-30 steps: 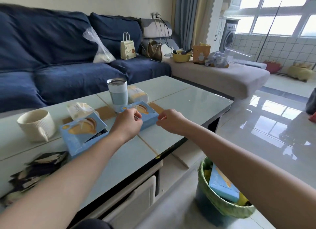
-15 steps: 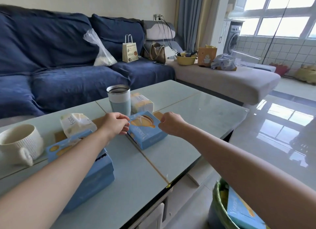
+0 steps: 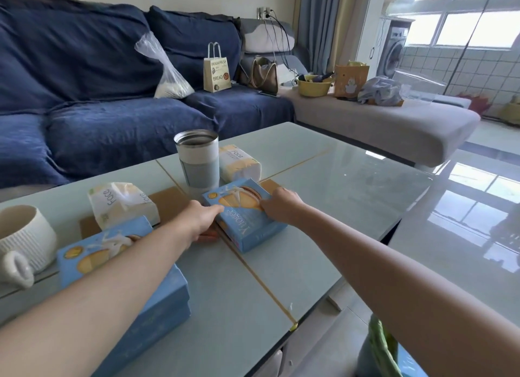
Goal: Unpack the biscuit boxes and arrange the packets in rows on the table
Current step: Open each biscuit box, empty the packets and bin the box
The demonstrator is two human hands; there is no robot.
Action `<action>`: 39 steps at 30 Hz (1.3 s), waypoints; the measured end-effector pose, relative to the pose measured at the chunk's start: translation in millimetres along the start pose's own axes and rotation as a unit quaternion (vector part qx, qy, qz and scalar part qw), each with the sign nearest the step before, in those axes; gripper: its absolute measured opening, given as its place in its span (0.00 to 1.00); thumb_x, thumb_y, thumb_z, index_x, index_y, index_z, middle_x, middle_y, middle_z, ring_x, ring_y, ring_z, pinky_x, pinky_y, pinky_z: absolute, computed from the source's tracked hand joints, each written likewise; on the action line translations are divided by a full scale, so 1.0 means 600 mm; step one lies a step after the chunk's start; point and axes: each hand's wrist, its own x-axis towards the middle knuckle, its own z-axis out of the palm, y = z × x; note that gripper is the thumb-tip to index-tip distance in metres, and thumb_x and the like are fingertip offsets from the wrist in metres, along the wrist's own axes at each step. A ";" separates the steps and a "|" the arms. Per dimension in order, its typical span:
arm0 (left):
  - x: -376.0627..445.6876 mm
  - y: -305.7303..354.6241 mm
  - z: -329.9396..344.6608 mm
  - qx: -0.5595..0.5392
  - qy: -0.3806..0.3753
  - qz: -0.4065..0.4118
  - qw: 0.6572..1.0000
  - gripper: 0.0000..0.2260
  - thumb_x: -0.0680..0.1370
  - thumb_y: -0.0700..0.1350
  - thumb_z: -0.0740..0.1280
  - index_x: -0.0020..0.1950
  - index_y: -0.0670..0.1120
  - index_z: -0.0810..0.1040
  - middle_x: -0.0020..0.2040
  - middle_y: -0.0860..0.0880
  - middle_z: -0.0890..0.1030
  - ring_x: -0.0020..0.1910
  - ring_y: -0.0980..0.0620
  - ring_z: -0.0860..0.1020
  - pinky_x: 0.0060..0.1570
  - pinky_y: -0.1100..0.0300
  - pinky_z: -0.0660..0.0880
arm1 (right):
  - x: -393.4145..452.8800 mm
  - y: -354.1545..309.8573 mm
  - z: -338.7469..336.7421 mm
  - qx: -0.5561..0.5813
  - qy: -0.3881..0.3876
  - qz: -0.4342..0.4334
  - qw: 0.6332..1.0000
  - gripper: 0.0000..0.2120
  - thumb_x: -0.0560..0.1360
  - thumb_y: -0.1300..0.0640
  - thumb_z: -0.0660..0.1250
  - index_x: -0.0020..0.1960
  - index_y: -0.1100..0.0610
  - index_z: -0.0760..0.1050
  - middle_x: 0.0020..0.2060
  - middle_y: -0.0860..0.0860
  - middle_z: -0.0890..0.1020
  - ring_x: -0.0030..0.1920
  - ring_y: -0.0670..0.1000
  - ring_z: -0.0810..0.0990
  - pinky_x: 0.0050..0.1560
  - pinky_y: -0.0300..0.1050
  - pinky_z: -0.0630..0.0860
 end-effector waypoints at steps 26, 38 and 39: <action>-0.079 0.019 0.000 -0.104 -0.136 0.043 0.984 0.24 0.75 0.39 0.72 0.67 0.43 0.66 0.50 0.42 0.81 0.41 0.46 0.82 0.36 0.51 0.80 | -0.113 0.022 -0.027 0.473 -0.043 0.104 0.874 0.10 0.77 0.59 0.61 0.47 0.57 0.81 0.37 0.52 0.81 0.39 0.55 0.80 0.45 0.51 0.81; -0.142 0.023 -0.014 -0.152 -0.219 0.109 0.958 0.26 0.73 0.37 0.72 0.67 0.52 0.68 0.56 0.42 0.82 0.52 0.42 0.83 0.45 0.47 0.81 | -0.250 0.026 -0.085 0.589 -0.041 0.013 0.807 0.12 0.81 0.59 0.60 0.60 0.55 0.78 0.40 0.49 0.81 0.38 0.51 0.78 0.40 0.46 0.76; -0.153 0.022 -0.010 -0.153 -0.214 0.114 0.958 0.24 0.74 0.38 0.72 0.66 0.52 0.69 0.55 0.43 0.83 0.51 0.43 0.83 0.45 0.47 0.81 | -0.264 0.030 -0.086 0.595 -0.034 0.013 0.803 0.13 0.80 0.60 0.60 0.62 0.54 0.77 0.41 0.48 0.81 0.38 0.51 0.78 0.40 0.46 0.75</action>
